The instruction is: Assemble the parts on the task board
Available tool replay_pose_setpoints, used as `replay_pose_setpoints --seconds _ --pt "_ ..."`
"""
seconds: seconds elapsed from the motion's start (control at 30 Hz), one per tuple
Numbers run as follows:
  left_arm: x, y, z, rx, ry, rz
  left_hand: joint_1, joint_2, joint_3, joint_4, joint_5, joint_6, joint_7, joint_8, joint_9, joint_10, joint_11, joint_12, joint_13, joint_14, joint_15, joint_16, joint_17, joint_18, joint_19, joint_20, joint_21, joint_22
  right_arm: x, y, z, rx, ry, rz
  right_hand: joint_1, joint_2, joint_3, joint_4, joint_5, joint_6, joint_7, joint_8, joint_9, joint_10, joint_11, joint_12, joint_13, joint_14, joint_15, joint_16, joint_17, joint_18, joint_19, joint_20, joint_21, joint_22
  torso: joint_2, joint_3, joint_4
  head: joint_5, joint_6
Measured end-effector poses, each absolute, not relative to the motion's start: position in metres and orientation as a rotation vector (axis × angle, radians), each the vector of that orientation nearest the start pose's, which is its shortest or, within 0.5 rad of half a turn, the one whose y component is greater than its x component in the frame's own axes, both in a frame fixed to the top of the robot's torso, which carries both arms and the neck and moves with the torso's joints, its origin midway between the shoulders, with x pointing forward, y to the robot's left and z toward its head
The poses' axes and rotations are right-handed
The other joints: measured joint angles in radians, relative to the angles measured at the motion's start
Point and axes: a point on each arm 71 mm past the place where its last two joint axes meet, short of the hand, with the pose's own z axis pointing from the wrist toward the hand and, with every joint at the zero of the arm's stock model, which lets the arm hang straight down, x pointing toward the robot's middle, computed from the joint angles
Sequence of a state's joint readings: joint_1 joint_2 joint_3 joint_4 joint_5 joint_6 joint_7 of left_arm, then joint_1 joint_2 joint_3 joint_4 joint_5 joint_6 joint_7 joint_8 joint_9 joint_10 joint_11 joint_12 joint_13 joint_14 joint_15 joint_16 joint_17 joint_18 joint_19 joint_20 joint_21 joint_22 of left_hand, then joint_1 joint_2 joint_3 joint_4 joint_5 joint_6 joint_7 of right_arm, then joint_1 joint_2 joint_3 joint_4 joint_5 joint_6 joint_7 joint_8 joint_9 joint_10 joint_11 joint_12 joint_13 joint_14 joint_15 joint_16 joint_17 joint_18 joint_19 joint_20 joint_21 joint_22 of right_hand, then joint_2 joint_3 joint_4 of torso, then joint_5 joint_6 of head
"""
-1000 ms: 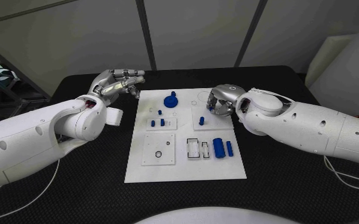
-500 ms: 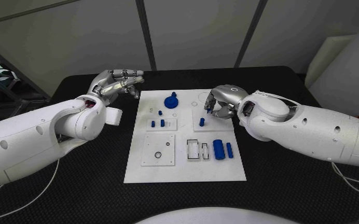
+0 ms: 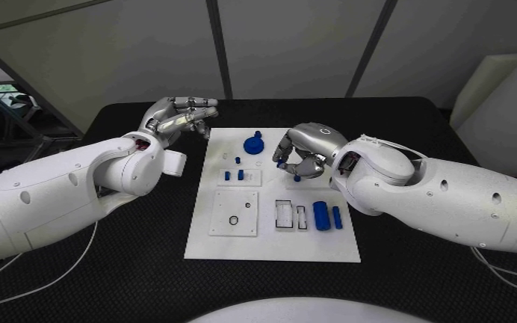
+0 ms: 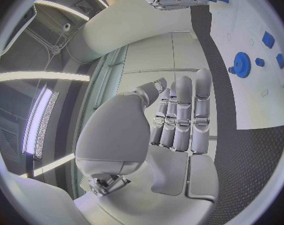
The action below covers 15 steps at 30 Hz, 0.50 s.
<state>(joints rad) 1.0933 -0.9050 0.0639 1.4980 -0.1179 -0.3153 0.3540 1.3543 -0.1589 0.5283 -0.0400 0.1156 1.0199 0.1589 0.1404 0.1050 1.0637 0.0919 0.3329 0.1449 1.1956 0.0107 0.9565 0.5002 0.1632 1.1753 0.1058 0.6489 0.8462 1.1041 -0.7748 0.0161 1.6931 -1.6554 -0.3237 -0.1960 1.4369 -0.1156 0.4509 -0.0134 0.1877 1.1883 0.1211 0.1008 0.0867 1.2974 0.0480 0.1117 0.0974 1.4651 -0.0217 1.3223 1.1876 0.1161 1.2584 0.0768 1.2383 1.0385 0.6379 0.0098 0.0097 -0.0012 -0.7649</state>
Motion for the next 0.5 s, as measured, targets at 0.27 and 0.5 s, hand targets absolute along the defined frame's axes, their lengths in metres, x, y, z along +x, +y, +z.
replay_pose_setpoints --seconds 0.27,0.5 --pt "0.490 0.240 -0.195 -1.105 1.412 -1.456 0.000 0.000 -0.003 -0.003 0.000 0.000 0.000 0.000 -0.001 -0.004 0.004 0.000 0.000 0.000 0.000 0.000 0.000 0.000 -0.004 0.004 0.000 0.000 0.430 -0.088 -0.193 -0.327 1.603 0.849 0.000 0.000 0.003 -0.003 0.000 0.000 0.000 0.000 0.000 0.000 0.000 -0.002 -0.001 0.000 0.000 0.000 0.001 0.000 0.000 0.000 0.000 0.000 0.000 -0.0024 0.0021 0.039 -0.011" --pt "0.492 0.234 -0.195 -1.103 1.415 -1.465 0.000 0.000 -0.003 -0.003 0.000 0.000 0.000 0.000 -0.001 -0.004 0.004 0.000 0.000 -0.003 0.003 0.000 -0.001 0.000 -0.004 0.004 0.000 0.000 0.423 -0.072 -0.220 -0.310 1.660 0.901 0.000 0.000 0.003 -0.003 0.004 -0.001 -0.001 0.000 0.000 0.000 0.000 -0.002 -0.001 0.000 0.000 0.004 0.001 0.000 0.000 0.000 0.000 0.001 0.002 -0.0018 0.0005 0.080 -0.022"
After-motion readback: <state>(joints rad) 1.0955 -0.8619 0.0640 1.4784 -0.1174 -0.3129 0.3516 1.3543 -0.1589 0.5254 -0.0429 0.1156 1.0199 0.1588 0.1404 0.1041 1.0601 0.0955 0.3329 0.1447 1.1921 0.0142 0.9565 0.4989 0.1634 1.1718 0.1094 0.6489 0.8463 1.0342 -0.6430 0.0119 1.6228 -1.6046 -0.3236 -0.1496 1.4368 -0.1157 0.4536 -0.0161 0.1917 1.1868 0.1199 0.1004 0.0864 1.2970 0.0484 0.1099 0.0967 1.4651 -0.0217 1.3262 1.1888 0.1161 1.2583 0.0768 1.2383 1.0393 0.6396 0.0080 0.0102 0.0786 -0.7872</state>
